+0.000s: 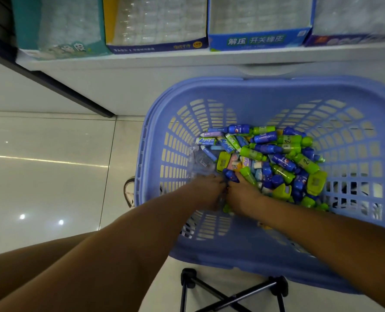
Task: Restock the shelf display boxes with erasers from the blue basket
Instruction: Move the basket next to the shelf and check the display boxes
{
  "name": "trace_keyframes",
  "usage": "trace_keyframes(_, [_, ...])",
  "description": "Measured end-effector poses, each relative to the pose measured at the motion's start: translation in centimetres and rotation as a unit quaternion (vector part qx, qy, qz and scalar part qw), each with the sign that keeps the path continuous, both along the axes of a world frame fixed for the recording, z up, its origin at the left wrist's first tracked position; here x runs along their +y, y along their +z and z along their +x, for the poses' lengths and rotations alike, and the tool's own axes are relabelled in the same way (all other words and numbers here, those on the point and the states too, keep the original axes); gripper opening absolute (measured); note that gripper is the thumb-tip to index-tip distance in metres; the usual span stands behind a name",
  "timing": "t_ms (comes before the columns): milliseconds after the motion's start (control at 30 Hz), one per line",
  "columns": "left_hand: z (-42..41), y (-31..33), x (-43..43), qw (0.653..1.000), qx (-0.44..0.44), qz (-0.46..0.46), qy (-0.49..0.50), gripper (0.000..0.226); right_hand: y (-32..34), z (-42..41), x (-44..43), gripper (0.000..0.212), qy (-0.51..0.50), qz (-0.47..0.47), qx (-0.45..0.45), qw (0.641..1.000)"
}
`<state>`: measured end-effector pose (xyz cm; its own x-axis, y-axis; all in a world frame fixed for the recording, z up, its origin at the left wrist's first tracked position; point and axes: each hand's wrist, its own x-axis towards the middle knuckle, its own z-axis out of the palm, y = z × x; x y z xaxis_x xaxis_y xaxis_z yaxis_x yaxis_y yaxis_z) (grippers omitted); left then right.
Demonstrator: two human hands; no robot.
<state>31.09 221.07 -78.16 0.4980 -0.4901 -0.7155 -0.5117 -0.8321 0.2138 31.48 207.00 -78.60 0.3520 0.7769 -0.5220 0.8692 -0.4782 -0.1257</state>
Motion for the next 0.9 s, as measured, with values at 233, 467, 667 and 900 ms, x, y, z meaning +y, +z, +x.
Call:
trace_keyframes(233, [1.2, -0.5, 1.4, 0.998, -0.01, 0.056, -0.036, 0.049, -0.4, 0.7, -3.1, 0.024, 0.065, -0.003, -0.032, 0.997])
trace_keyframes(467, [2.8, 0.1, 1.2, 0.971, -0.15, 0.095, 0.161, 0.07, -1.0, 1.3, -4.0, 0.032, 0.113, -0.143, 0.006, 0.983])
trace_keyframes(667, [3.1, -0.1, 1.9, 0.971, -0.121, 0.112, 0.173, 0.077, -0.8, 1.2, -4.6, 0.037, 0.093, -0.1, 0.017, 0.991])
trace_keyframes(900, [3.1, 0.4, 1.9, 0.986, -0.091, 0.104, 0.09, 0.057, 0.9, 1.7, -5.1, 0.05, 0.122, -0.107, 0.054, 0.985])
